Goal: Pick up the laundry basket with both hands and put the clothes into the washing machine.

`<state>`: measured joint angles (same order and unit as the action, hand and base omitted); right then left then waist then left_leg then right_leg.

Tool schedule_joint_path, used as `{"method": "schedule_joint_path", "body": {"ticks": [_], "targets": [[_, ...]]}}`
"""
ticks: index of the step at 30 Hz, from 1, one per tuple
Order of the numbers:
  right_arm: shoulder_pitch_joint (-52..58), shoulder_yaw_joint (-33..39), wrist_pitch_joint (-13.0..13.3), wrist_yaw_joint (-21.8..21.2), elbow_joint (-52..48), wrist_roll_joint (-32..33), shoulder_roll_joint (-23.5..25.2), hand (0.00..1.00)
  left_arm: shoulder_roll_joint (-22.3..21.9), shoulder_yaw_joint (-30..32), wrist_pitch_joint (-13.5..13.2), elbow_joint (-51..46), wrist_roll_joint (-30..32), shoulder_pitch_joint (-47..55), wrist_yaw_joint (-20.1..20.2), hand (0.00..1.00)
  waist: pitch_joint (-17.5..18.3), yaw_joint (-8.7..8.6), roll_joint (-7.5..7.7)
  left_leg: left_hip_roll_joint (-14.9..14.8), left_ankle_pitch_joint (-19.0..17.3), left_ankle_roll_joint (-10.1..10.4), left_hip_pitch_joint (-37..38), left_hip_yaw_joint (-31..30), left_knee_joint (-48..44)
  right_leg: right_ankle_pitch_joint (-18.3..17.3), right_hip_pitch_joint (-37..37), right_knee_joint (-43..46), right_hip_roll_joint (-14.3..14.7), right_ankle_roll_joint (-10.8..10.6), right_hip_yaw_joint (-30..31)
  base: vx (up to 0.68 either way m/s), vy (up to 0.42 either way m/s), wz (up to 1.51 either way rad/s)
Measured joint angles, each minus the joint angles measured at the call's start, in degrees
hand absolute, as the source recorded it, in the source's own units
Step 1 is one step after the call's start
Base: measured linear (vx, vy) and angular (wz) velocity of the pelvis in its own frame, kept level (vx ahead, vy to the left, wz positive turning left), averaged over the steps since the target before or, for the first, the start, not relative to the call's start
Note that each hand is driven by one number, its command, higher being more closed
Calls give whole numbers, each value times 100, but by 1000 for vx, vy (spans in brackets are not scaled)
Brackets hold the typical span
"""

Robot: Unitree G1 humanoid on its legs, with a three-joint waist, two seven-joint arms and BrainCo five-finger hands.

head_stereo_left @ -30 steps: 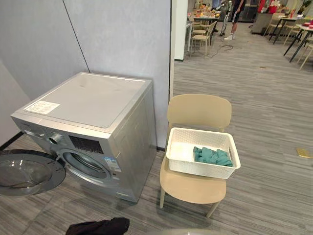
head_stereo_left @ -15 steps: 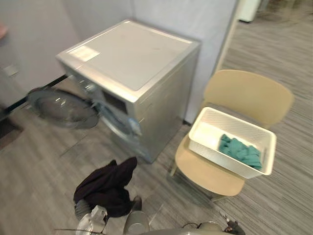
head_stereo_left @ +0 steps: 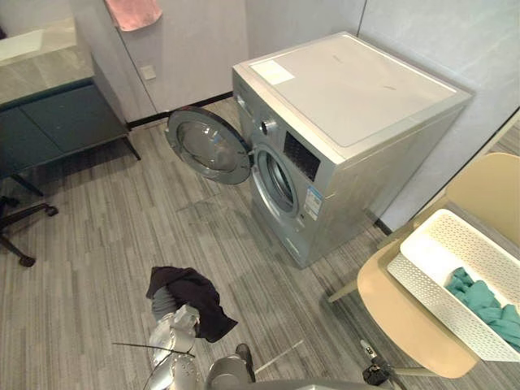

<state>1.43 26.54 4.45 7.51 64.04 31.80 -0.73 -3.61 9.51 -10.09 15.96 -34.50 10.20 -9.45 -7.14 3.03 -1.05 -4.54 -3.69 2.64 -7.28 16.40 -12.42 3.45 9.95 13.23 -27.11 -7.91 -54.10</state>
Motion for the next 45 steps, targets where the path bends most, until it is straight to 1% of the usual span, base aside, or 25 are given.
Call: {"method": "schedule_joint_path", "body": {"ticks": [2,3,4,5,6,7,10,11,15,17,18,21,22,23,26,28,30,33,36,37,39,40,42,43,45], "targets": [[9,0,-16,-7,5,-51,-131,0,3,-239,51,-15,161,-11,154,100,52,23,-70,253,-83,-85,32,-102,94,48,-19,396,-366,105,3,-33,132,33],[40,6,-44,-7,16,-56,-204,0,6,-338,83,-15,175,8,199,100,62,22,-86,373,-79,-115,111,-176,186,86,-29,634,-538,443,71,12,156,51],[98,7,-51,-21,16,-64,-292,0,12,-491,97,-13,177,120,214,100,83,8,-127,488,-72,-154,242,-281,308,263,-139,1023,-707,1194,383,57,247,60],[206,13,-26,-34,-37,-90,-376,0,18,-616,95,-3,178,235,271,100,137,-41,-240,520,-36,-338,412,-476,425,480,-457,1542,-707,1687,1283,73,195,57],[218,10,-25,-42,-52,-89,-357,0,15,-656,87,25,179,277,308,100,155,-81,-262,480,-38,-371,490,-576,428,230,-633,1816,-555,1446,1902,66,146,60],[238,-4,-40,-101,-130,-89,-279,0,122,-648,88,82,179,303,319,100,141,-85,-228,452,-41,-430,592,-748,440,-474,-958,2368,-24,1053,2818,39,33,62],[296,-72,-56,-255,-158,-77,159,0,257,-534,115,141,205,466,353,100,92,-88,251,486,-54,-491,750,-894,537,-1456,-1660,3061,976,973,3195,48,-14,59],[303,-79,-72,-265,-218,-78,188,0,212,-513,199,229,217,498,356,100,74,-88,284,467,-87,-536,793,-908,536,-1643,-1889,3009,1205,891,3046,34,-80,40],[372,3,-80,-217,-259,60,243,0,94,-503,270,243,350,411,423,100,36,-265,213,276,-101,-551,820,-1193,689,-1705,-2271,1844,1915,641,3445,85,-129,64],[464,126,-33,-142,-255,379,459,0,108,-493,270,143,387,330,424,100,156,-404,553,497,-77,-478,866,-1223,851,-1722,-2242,787,1927,429,4070,226,-240,105],[509,181,29,-135,-382,693,463,0,-17,-618,274,57,426,235,438,100,-1,-519,384,191,-576,-107,601,-1273,-198,-1486,-2207,1071,2025,373,3999,285,-234,100],[712,158,45,-131,-511,1046,371,0,-44,-954,313,0,439,402,466,100,144,-506,148,-32,-781,25,677,-1461,-306,-1487,-1915,922,2233,375,3766,246,-225,49],[747,167,57,-123,-532,1053,326,0,-46,-1001,316,-69,436,452,515,100,242,-514,-2,-188,-859,28,537,-1476,-752,-1487,-1792,722,2377,381,3656,307,-174,44],[772,170,96,-112,-619,1093,281,0,-43,-1090,322,-200,429,477,615,100,243,-529,-152,-478,-999,111,17,-1460,-2106,-1487,-1649,580,2584,384,3557,258,-127,34],[795,80,179,-96,-738,1093,266,0,-39,-1111,325,-301,428,629,718,100,191,-414,-253,-843,-431,464,-510,-1470,-4180,-1542,-1162,474,2942,674,3542,275,-143,-7],[793,-113,190,-80,-856,1096,276,0,-36,-1105,355,-300,429,739,722,100,176,-355,-181,-1060,-91,435,-604,-1393,-4774,-1614,-853,379,3025,743,3710,295,-81,-39],[719,-317,197,-24,-987,1099,339,0,-35,-1092,364,-299,430,757,721,100,187,-351,-51,-1289,-403,29,-822,-1067,-4790,-1550,-707,242,2988,735,3948,275,-16,-50],[511,-528,193,-22,-969,1088,453,0,-9,-982,366,-272,427,750,686,100,182,-255,209,-1462,-699,13,-816,-1192,-2533,-1402,-638,3,2785,761,4519,254,78,-83],[490,-536,201,-23,-850,1081,413,0,2,-981,358,-84,420,730,667,100,212,-224,201,-1517,-447,365,-562,-1830,-568,-1474,-568,52,2629,633,4967,343,293,-84],[479,-452,205,-23,-687,1080,369,0,9,-984,360,130,420,657,666,100,229,-225,163,-1495,-326,525,-483,-1987,-287,-1574,-553,90,2554,463,5116,301,449,-67],[611,-359,197,-12,-444,1078,102,0,-35,-1032,470,527,426,635,673,100,403,-321,-181,-1353,119,658,-453,-2080,-310,-1887,-406,158,2419,-32,5384,338,607,-63],[604,-261,181,-10,-320,1081,128,0,12,-1025,482,544,428,641,672,100,420,-319,-109,-1229,39,1015,-532,-2053,-612,-2008,-388,250,2275,-209,5446,320,584,-27],[733,-36,151,-35,20,1089,393,0,310,-966,481,516,447,525,677,100,542,-473,423,-517,-359,564,-670,-1738,-1070,-1904,-457,401,1506,-298,5534,356,465,-1],[744,14,137,-33,82,1089,396,0,339,-987,483,516,496,491,680,100,550,-475,449,-440,-437,484,-698,-1669,-1153,-1765,-544,505,1428,-312,5609,335,423,-18],[725,293,140,-128,110,1088,405,0,441,-1128,479,467,645,418,706,100,500,-513,366,-323,-675,187,-494,-1296,-1170,-1105,-1243,1656,1251,77,5738,235,445,-47]]}}
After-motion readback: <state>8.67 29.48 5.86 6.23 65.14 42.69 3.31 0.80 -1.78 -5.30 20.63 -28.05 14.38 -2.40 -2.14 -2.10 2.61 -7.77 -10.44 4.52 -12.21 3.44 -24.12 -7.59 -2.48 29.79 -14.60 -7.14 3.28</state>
